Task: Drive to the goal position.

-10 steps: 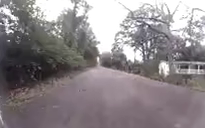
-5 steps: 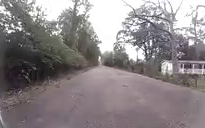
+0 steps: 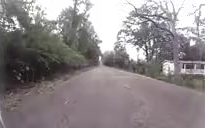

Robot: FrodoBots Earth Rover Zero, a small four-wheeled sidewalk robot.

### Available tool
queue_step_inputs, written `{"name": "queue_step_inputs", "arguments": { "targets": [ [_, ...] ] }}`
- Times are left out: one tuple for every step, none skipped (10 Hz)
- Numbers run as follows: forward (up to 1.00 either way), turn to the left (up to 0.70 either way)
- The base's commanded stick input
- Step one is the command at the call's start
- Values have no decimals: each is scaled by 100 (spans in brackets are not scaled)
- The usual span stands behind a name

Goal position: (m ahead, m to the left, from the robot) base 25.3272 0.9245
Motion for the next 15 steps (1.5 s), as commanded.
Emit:
{"name": "queue_step_inputs", "arguments": {
  "targets": [
    [70, 0],
    [70, 0],
    [70, 0],
    [70, 0],
    [70, 0],
    [70, 0],
    [70, 0],
    [70, 0],
    [70, 0],
    [70, 0],
    [70, 0],
    [70, 0],
    [70, 0],
    [70, 0],
    [70, 0]
  ]
}}
